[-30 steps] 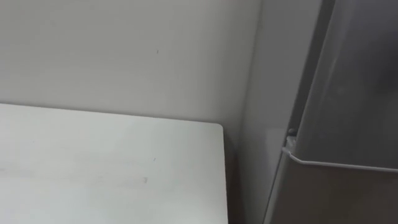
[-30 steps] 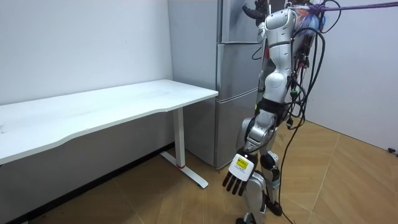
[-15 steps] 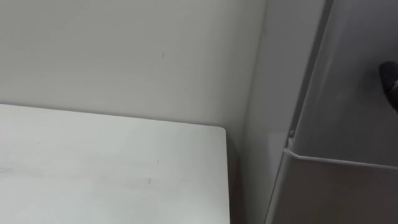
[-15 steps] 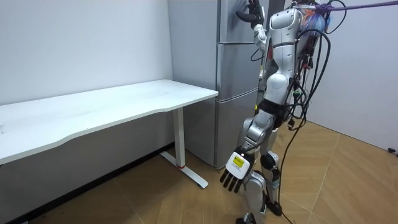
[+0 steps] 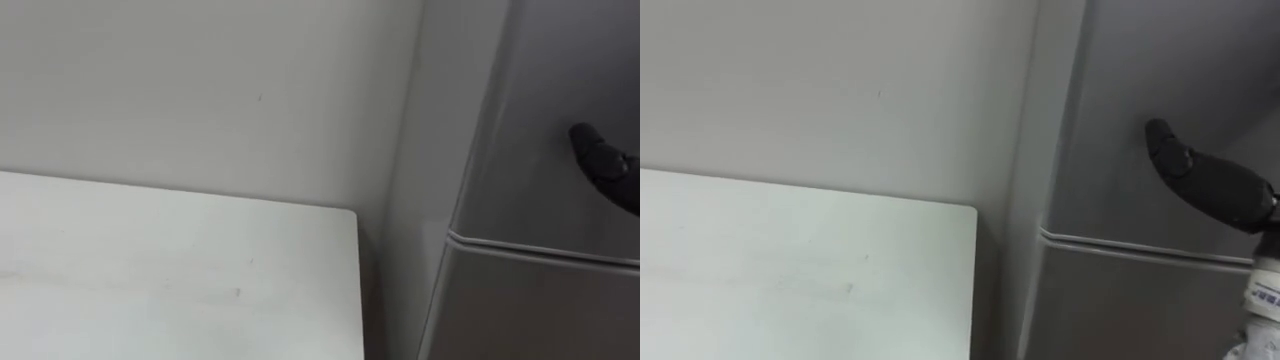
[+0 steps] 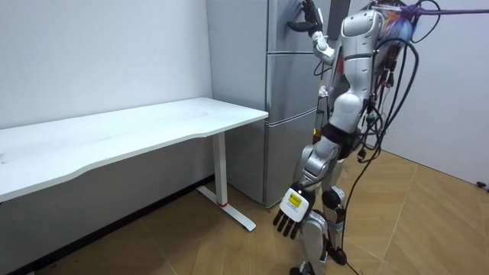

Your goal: Put the bottle in the upper fridge

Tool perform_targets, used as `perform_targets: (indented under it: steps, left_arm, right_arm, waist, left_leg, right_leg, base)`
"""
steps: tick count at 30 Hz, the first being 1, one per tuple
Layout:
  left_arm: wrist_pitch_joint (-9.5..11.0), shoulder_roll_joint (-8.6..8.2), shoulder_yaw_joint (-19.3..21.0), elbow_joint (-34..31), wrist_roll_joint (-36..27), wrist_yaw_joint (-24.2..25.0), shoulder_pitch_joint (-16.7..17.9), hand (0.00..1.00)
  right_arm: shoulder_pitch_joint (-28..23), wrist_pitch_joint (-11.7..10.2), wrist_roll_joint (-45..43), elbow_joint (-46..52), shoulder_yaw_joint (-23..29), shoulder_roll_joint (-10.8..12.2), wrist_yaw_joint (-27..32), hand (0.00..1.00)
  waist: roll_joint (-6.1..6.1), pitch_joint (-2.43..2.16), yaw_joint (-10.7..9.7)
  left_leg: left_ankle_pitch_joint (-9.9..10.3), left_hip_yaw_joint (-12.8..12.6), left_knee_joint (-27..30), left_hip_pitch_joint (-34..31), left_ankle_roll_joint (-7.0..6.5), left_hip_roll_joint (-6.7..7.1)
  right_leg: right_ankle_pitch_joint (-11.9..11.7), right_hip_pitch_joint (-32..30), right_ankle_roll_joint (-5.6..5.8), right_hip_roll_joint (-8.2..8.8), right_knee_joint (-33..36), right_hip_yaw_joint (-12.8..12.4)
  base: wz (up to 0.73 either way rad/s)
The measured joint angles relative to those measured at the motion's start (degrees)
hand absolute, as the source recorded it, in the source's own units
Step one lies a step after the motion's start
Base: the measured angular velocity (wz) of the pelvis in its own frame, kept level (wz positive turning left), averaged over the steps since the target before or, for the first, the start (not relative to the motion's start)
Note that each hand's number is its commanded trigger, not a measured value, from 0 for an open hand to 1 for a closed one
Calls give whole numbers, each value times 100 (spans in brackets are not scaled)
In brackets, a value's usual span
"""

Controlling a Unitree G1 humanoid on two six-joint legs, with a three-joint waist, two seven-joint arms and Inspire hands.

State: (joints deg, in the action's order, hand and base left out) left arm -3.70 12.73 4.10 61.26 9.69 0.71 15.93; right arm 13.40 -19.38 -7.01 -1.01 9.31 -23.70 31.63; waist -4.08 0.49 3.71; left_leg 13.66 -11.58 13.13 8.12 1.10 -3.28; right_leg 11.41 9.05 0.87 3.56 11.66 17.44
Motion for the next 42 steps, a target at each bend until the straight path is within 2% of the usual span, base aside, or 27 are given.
perform_targets:
  steps: [4,8,11,12,15,21,23,26,29,32,35,37,38,40,42]
  left_arm:
    - [-144,12,-51,-114,2,-16,-30,0]
    - [-290,12,-141,-151,-9,-30,-19,0]
    - [-344,11,-165,-188,-7,-32,-17,0]
    - [-353,11,-164,-189,-7,-32,-13,0]
    - [-357,12,-161,-366,-7,-20,41,0]
    - [-170,34,-78,-550,-14,5,140,0]
    - [-87,34,-78,-549,-5,3,171,0]
    - [-42,30,9,-537,-4,5,182,0]
    - [22,21,166,-557,-6,-11,228,0]
    - [129,25,296,-641,-10,-20,365,0]
    - [170,22,380,-645,-8,-85,456,0]
    - [234,-50,527,-662,-8,-185,496,0]
    - [243,-70,567,-666,-10,-199,495,0]
    - [248,-93,664,-741,-6,-240,513,0]
    - [267,-90,825,-778,-10,-243,530,0]
  right_arm:
    - [16,11,-364,-444,-18,-9,109,0]
    - [91,22,-373,-745,-21,-16,167,0]
    - [125,137,-185,-813,-51,-17,166,0]
    - [125,201,-141,-823,-65,-17,166,0]
    - [126,206,134,-839,-58,-17,166,0]
    - [121,209,976,-554,-51,-32,-93,0]
    - [111,286,1077,-396,-12,-31,-190,0]
    - [60,321,1200,-219,65,-29,-213,0]
    - [-98,294,1301,-18,234,-31,-213,0]
    - [-275,274,1781,94,581,-70,-215,0]
    - [-490,428,2299,-206,964,-127,-62,0]
    - [-750,663,2589,-497,1228,-127,134,0]
    - [-838,701,2660,-513,1304,-127,184,0]
    - [-1084,807,2969,-542,1544,-127,320,0]
    - [-1222,830,3146,-542,1717,-127,410,0]
  waist:
    - [0,-1,104]
    - [-17,-11,130]
    - [-36,-39,159]
    - [-48,-64,166]
    - [-55,-73,195]
    - [-48,-83,113]
    - [-28,-101,5]
    - [-8,-116,-46]
    - [15,-130,-84]
    - [27,-133,-212]
    - [34,-128,-286]
    - [39,-111,-353]
    - [39,-112,-360]
    - [83,-69,-460]
    - [116,-65,-537]
  left_leg:
    - [0,20,90,-44,-21,-8]
    - [3,77,189,-99,-39,0]
    - [15,90,262,-167,-52,-4]
    - [12,88,271,-193,-58,-2]
    - [-6,69,289,-240,-85,-3]
    - [-18,81,305,-259,-103,6]
    - [-31,85,304,-280,-127,10]
    - [-33,83,283,-296,-131,10]
    - [-37,88,258,-293,-127,11]
    - [-23,123,247,-284,-128,15]
    - [-11,106,189,-218,-115,14]
    - [-12,87,133,-235,-112,16]
    - [-12,81,125,-250,-112,17]
    - [-24,52,55,-260,-101,35]
    - [-45,26,-10,-243,-96,68]
  right_leg:
    - [-14,-5,25,8,8,10]
    - [-35,-8,60,23,16,40]
    - [-72,-34,73,22,17,34]
    - [-89,-56,78,23,15,26]
    - [-150,-97,64,24,1,22]
    - [-167,-105,72,24,1,-9]
    - [-189,-121,38,26,0,-8]
    - [-200,-137,23,22,-14,-10]
    - [-221,-113,22,7,-74,2]
    - [-225,-34,39,-1,-116,50]
    - [-204,-11,58,-2,-97,46]
    - [-196,-83,59,-2,-75,21]
    - [-195,-99,59,-2,-72,10]
    - [-174,-161,56,11,-41,-18]
    - [-104,-225,58,39,14,-28]
  base:
    - [0]
    - [7]
    - [0]
    - [-3]
    - [-3]
    - [0]
    - [0]
    - [0]
    - [3]
    - [13]
    - [-1]
    - [-9]
    - [-13]
    - [-10]
    - [0]
